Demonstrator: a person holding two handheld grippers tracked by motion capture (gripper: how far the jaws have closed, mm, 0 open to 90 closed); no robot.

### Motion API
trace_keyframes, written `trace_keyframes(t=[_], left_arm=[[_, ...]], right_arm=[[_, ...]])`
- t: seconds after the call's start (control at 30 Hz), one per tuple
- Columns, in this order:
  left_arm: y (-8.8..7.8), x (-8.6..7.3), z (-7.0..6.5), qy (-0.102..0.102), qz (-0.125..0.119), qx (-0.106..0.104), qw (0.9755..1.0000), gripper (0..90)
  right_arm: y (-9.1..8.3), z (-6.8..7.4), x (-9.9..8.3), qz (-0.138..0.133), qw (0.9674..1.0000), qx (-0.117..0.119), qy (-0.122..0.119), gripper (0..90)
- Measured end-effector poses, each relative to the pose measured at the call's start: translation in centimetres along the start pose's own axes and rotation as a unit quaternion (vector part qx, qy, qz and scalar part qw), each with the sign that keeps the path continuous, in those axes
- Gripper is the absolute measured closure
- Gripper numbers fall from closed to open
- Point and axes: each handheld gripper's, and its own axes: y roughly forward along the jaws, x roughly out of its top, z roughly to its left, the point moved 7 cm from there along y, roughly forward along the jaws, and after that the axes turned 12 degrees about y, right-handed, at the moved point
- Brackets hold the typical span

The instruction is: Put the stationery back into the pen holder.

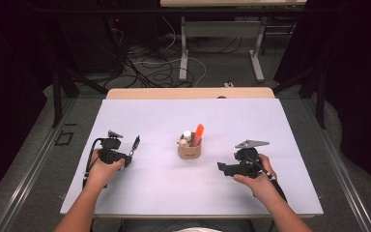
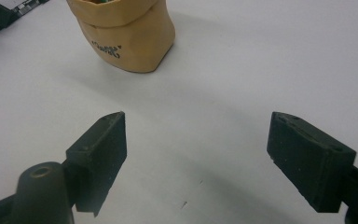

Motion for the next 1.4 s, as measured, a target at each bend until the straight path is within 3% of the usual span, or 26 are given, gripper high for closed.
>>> trace_keyframes(t=[0.1,0.6,0.73,0.93,1.13,1.4], left_arm=[[0.0,0.0,0.0,-0.002,0.001,0.002,1.0,77.3],[0.0,0.0,0.3,-0.048,0.001,-0.021,0.9986,79.4],[-0.1,0.0,0.4,-0.048,0.0,-0.019,0.9987,79.5],[-0.5,0.2,0.3,-0.046,-0.003,-0.029,0.9985,79.6],[-1.2,0.2,0.2,-0.04,-0.004,-0.041,0.9983,79.7],[-2.7,0.7,-0.1,-0.038,-0.028,-0.061,0.9971,79.7]], right_arm=[[0.0,0.0,0.0,0.001,1.0,0.001,0.001,19.4],[0.1,0.1,-0.1,0.004,1.0,0.001,-0.005,19.4],[0.2,0.1,0.0,-0.002,0.9997,0.001,-0.026,19.4],[0.2,0.3,0.0,0.001,0.9993,0.001,-0.038,19.4],[0.2,0.4,0.0,0.0,0.9992,-0.002,-0.039,19.4],[0.3,0.4,0.0,-0.001,0.9991,-0.003,-0.043,19.4]])
